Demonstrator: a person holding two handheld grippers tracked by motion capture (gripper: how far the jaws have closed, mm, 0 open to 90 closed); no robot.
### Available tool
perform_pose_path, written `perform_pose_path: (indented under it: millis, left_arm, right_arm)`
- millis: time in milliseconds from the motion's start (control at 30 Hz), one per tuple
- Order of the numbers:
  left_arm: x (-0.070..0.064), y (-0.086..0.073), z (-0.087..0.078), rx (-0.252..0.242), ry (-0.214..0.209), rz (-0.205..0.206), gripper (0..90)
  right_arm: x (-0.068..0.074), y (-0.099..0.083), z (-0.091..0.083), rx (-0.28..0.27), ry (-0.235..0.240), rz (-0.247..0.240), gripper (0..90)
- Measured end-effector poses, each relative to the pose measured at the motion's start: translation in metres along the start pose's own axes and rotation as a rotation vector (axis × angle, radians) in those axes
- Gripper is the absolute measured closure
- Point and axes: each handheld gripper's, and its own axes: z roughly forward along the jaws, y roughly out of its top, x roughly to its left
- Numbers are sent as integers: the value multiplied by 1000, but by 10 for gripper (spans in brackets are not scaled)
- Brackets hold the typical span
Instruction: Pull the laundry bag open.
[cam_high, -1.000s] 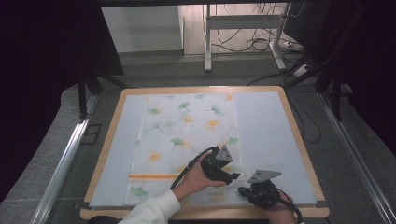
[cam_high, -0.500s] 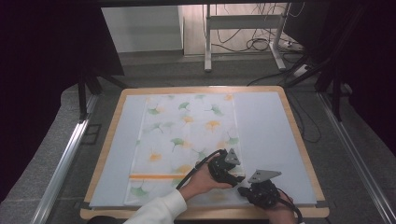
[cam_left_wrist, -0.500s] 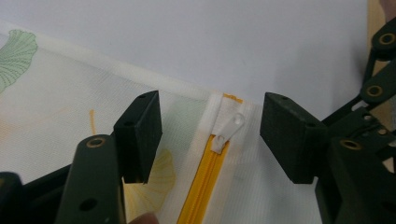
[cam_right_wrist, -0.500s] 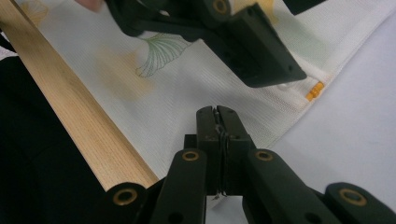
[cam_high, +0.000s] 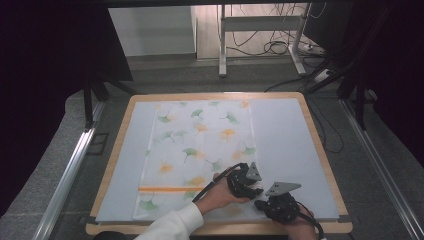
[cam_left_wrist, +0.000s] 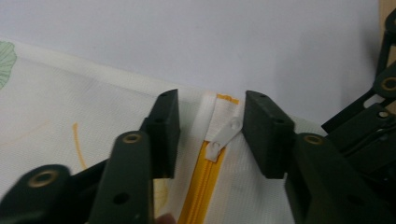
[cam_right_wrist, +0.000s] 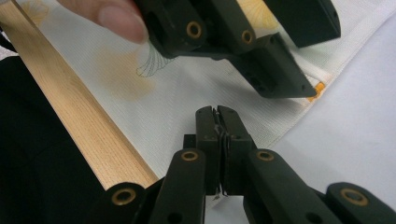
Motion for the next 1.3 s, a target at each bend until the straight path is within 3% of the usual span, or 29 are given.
perform_pose_path:
  millis: [167,333,733,933,1000,1300]
  left_arm:
    - [1,0,-1,0,6,-2,716]
    - [6,-1,-1,3,-2,-35,794]
    - [7,2,1,28,-21,-88,822]
    - [4,2,0,28,-2,-75,852]
    - [3,2,0,17,9,-77,900]
    - [2,2,1,27,18,-77,899]
  right_arm:
    - [0,0,0,0,0,0,871]
    - [0,0,0,0,0,1,869]
    - [-1,0,0,-1,-4,-6,865]
    - [-1,0,0,2,-6,1,866]
    - [-1,0,0,4,-7,3,866]
    - [-3,1,0,1,-7,12,867]
